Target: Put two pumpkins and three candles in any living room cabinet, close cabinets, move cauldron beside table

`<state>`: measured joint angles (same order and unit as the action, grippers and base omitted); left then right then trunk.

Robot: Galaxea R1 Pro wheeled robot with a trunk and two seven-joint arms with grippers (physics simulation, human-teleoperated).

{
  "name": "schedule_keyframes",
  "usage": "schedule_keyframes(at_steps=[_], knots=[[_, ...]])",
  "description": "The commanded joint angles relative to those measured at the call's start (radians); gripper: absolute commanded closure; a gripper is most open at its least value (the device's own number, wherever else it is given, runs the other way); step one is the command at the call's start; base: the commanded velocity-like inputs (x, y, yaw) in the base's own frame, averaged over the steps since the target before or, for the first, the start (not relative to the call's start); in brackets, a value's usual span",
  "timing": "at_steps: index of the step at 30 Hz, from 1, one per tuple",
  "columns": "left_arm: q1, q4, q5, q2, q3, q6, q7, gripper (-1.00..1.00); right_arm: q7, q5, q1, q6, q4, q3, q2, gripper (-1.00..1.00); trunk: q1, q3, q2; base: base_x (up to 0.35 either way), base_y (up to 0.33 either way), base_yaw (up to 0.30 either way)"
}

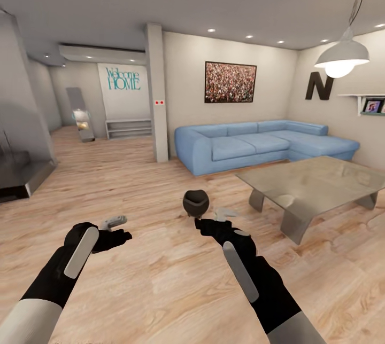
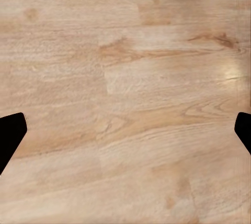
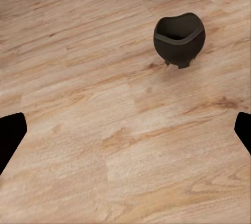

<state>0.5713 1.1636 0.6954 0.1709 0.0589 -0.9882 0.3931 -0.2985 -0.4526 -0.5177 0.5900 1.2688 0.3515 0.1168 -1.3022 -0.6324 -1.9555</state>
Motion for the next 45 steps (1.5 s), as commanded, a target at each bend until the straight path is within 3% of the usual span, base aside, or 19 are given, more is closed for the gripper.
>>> schedule_keyframes(at_steps=[1,23,45], knots=[[0.001,0.001,0.01,0.001,0.003,-0.001,0.01,-1.0,-0.01,-0.011,-0.001,0.002,0.001,0.001,0.0,-1.0,0.0,0.0,-0.001,0.0,0.0,0.199],[0.001,0.001,0.01,0.001,0.003,-0.001,0.01,-1.0,-0.009,-0.012,-0.001,0.001,0.001,0.001,0.0,-1.0,0.0,0.031,-0.001,0.011,0.005,0.197],[0.001,-0.015,0.01,0.0,0.006,0.0,0.01,-1.0,-0.007,-0.012,-0.001,0.0,0.008,0.0,-0.002,-1.0,0.0,0.033,-0.001,0.246,0.204,0.027]])
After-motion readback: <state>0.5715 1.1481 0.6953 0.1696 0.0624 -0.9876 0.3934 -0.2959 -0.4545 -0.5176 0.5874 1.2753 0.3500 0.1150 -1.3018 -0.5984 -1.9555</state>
